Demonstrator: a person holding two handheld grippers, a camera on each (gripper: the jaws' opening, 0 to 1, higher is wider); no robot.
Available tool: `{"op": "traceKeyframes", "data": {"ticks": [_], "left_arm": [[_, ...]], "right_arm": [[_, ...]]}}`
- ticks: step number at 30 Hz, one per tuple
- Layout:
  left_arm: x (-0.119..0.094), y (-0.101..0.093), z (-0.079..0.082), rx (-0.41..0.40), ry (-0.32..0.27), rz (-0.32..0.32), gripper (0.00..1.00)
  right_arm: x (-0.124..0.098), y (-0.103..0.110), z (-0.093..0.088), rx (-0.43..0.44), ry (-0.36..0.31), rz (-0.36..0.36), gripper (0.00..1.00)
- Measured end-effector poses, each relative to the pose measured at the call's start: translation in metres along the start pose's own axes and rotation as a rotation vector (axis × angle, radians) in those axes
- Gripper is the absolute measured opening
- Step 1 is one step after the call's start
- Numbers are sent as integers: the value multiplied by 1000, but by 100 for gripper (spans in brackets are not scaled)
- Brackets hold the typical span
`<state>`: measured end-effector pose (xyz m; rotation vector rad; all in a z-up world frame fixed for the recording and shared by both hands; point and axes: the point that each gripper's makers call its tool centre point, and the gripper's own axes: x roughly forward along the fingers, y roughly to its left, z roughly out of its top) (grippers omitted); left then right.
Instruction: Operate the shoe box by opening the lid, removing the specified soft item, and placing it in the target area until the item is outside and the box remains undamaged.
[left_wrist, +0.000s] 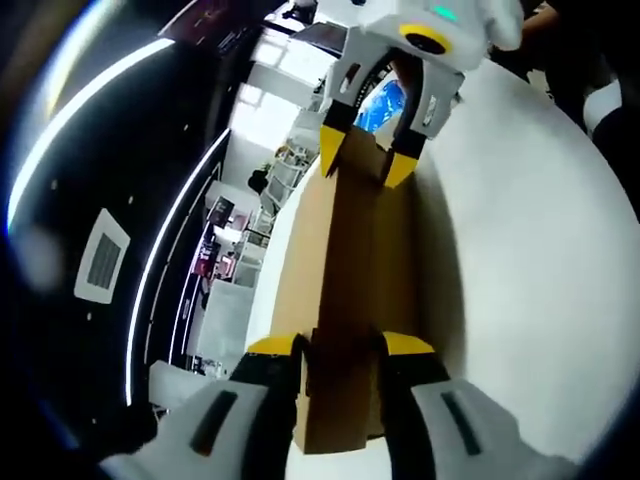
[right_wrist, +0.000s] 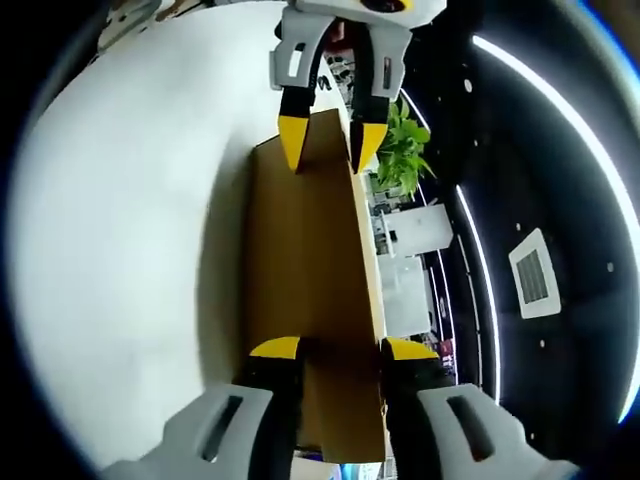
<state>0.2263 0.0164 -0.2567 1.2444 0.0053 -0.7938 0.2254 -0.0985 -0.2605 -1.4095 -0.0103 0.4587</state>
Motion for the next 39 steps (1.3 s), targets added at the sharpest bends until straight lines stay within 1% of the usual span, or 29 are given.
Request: {"op": "traceKeyframes", "data": {"ticks": [6,10,13,18,19,21,24,26,28,34,39], "left_arm": [[1,-2,-1,5,3,19,31],[2,-5,-2,12,10,32,30],[2,-7,-4,13,1,41,30],[3,-8,-3,6,-1,71,30],[3,-8,-4,19,1,78,30],[3,-8,-4,31,5,78,30],[3,-8,-4,27,8,79,30],[3,-8,-4,31,9,82,30],[3,-7,-4,28,8,84,30],[2,-8,-3,26,6,83,30],[-2,-11,2,34,0,70,30]], "right_arm": [[0,1,0,-6,0,-12,30],[1,6,-1,-12,1,-17,30],[1,7,-1,-12,-1,-21,30],[1,9,0,-19,8,-30,31],[2,8,0,-19,8,-29,31],[2,7,0,-18,10,-22,31],[2,8,0,-29,13,-13,31],[3,9,1,-69,12,-13,31],[4,9,3,-88,14,-14,30],[1,9,3,-83,26,-26,29],[-7,10,4,-74,33,-28,29]]}}
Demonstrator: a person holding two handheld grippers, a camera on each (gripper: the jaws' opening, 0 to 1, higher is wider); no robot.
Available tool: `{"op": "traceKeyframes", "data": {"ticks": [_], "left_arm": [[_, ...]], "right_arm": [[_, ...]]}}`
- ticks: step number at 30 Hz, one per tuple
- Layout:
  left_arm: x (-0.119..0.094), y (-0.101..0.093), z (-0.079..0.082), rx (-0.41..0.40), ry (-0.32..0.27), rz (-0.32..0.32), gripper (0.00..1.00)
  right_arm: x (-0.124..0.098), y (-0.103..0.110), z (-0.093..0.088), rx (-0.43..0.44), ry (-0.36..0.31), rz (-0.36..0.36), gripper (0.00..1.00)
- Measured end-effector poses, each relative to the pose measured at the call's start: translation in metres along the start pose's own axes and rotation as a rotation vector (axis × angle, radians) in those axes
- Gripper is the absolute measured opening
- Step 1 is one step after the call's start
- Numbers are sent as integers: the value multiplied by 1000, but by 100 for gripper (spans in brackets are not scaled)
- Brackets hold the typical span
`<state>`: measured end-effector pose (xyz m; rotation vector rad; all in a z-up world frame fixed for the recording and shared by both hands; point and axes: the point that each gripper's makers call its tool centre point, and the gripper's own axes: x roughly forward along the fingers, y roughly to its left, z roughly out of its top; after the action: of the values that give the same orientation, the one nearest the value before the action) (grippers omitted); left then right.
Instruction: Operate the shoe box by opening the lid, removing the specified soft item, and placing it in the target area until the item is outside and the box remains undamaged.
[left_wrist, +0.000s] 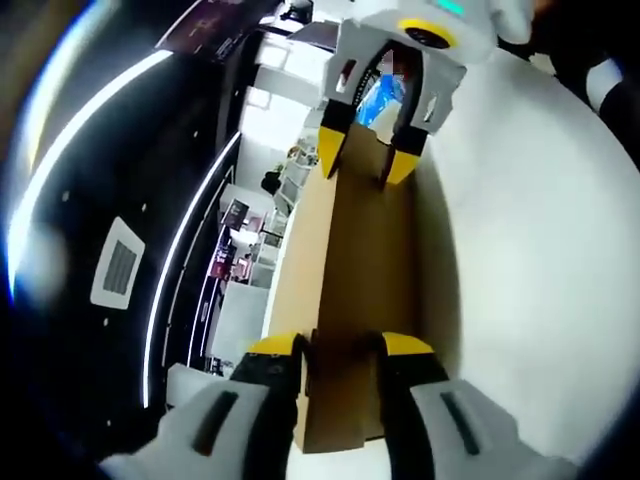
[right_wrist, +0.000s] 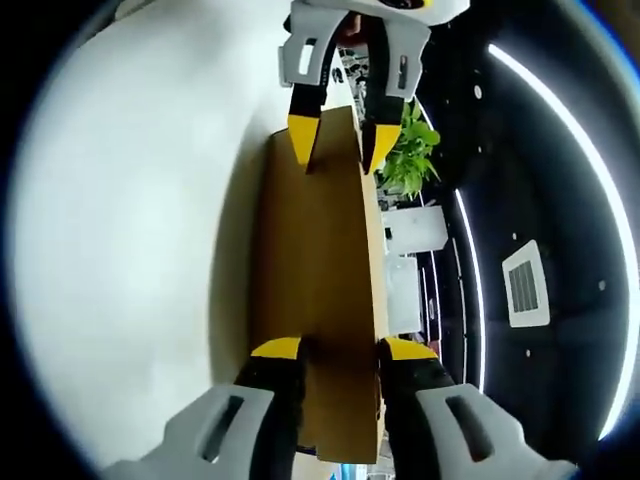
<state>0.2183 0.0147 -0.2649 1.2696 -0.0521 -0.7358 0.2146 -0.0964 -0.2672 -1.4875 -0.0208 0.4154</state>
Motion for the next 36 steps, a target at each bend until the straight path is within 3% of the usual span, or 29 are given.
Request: {"op": "traceKeyframes", "data": {"ticks": [15,24,36], "left_arm": [[-12,-16,26,14,-26,-23,30],[-17,-20,29,15,-15,-22,30],[-15,-18,29,-7,-18,-13,30]], "right_arm": [[-36,8,-7,21,15,-15,29],[-48,11,-5,38,17,-29,29],[-47,11,-8,36,8,-9,29]]}}
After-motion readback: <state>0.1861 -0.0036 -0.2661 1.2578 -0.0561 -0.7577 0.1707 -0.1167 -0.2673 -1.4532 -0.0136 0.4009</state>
